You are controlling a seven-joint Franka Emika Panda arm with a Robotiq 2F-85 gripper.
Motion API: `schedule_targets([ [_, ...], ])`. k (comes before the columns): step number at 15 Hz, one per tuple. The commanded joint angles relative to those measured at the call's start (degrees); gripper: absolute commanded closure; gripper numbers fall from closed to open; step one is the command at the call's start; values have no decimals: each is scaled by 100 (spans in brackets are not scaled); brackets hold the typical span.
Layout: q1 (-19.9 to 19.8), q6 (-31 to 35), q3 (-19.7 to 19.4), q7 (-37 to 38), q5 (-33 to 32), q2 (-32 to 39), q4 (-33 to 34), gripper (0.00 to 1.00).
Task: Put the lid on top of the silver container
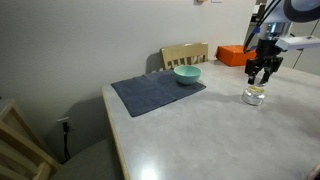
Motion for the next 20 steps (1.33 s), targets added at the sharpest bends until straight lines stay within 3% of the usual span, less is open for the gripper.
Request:
schedule_targets([
  [1, -161, 77, 16, -205, 79, 93, -32, 56],
  [20, -217, -45, 38, -406, 109, 638, 321, 56],
])
